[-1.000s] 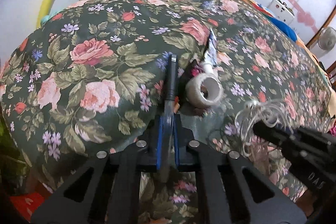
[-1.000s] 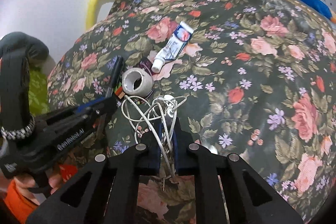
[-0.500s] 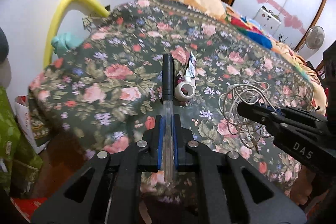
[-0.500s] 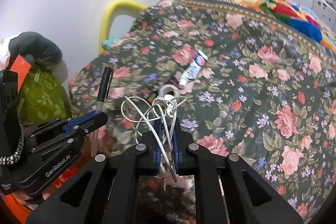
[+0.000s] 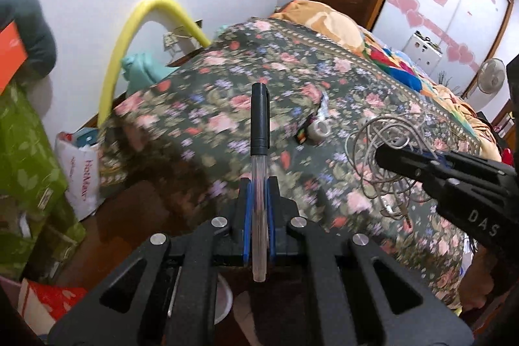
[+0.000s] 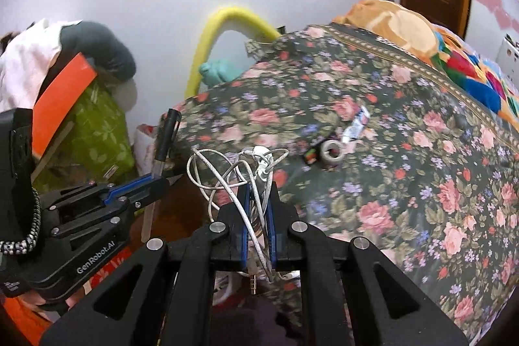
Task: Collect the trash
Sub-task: 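Lift and carry the pen and cable with both tools over the white bowl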
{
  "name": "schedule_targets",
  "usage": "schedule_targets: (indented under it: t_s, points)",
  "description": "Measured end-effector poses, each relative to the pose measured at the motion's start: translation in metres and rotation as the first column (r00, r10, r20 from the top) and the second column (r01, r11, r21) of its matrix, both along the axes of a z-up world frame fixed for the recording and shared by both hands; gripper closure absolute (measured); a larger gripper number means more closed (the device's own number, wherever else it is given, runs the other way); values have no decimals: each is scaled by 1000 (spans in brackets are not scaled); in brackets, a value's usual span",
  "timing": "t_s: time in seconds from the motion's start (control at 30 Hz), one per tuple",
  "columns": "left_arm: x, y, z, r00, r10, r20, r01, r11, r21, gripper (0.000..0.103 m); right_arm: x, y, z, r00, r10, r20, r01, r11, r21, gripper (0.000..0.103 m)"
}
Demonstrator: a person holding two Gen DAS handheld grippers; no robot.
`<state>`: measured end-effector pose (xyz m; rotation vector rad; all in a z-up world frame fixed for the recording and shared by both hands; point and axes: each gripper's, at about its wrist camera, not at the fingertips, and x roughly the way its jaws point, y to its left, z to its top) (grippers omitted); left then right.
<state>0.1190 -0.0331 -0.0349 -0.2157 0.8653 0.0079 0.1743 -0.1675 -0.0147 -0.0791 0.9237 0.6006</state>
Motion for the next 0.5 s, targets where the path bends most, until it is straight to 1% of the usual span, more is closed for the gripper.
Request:
schedule_targets:
  t_s: [0.3, 0.43, 0.5]
  points:
    - [-54, 50, -17, 996, 77, -36, -77, 997, -7, 96, -42, 52, -6, 996, 91, -12, -91, 996, -16, 94]
    - [-71, 69, -32, 992, 109, -66, -110, 994, -4, 96, -57, 77, -17, 991, 131, -37, -132, 991, -24, 94]
    - [-80, 78, -44, 988, 124, -91, -126, 992, -11, 96, -65, 89, -24, 987, 147, -60, -149, 989, -22, 94]
